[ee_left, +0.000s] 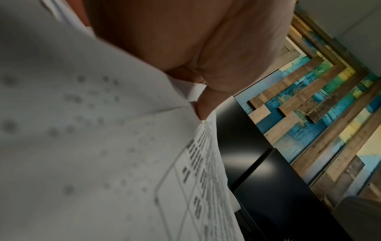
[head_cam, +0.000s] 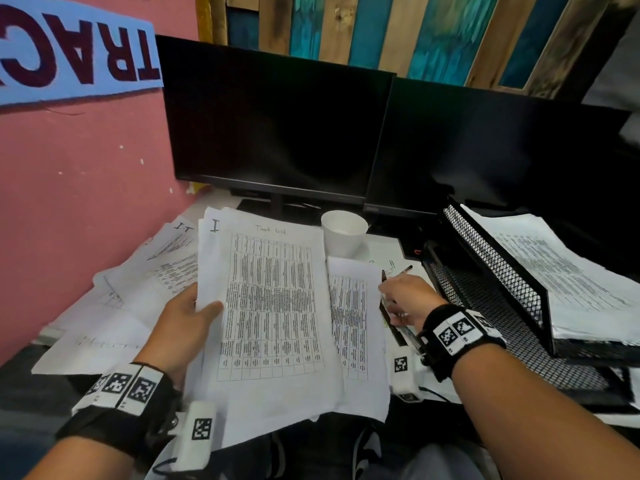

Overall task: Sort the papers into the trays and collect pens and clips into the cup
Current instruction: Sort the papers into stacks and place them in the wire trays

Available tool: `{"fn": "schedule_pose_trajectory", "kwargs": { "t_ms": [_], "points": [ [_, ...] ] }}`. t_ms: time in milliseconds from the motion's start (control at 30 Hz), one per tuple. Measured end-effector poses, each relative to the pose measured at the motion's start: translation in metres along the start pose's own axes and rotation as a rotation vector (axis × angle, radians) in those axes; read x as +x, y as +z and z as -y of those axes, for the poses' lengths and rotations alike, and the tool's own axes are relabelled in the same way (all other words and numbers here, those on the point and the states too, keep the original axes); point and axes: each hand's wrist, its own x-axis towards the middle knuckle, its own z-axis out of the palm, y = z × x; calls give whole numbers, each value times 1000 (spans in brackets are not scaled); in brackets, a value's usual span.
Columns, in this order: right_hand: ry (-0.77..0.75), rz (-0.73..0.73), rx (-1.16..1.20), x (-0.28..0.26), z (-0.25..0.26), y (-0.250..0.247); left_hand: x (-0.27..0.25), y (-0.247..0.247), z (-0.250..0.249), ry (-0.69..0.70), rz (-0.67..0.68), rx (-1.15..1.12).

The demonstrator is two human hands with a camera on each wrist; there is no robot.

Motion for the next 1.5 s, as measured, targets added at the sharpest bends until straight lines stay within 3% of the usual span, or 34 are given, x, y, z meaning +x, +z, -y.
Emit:
{"fn": "schedule_pose_trajectory", "kwargs": {
  "t_ms": [200, 333, 400, 533, 633, 700, 867, 1000, 1100, 1267, 1500],
  "points": [
    [-31, 17, -84, 7, 7, 11, 2, 2, 2, -31, 28, 35],
    [-72, -47, 25, 7, 11, 13, 3, 3, 3, -19, 44, 56],
    [-60, 10, 21, 6, 13, 16, 3, 3, 2, -17, 46, 57],
    [-34, 98, -228, 4, 15, 19, 2, 4, 0, -24, 41, 55],
    [-114, 132, -479, -5, 20, 21, 1, 5, -1, -24, 42, 55],
    [-192, 74, -524, -11, 25, 17, 2, 5, 0, -26, 37, 54],
    [-421, -154, -257, -25, 50, -15, 4, 2, 0, -48, 22, 23],
    [-663, -328, -175, -55, 85, -49, 4, 1, 0, -49, 27, 20],
    [-748, -349, 30, -73, 110, -73, 0, 1, -2, -26, 30, 21],
    [-610, -166, 505, -84, 117, -71, -8, 2, -13, 6, 30, 11],
    [-327, -12, 524, -69, 64, -4, -14, 10, -34, 58, 100, -79]
  ]
}}
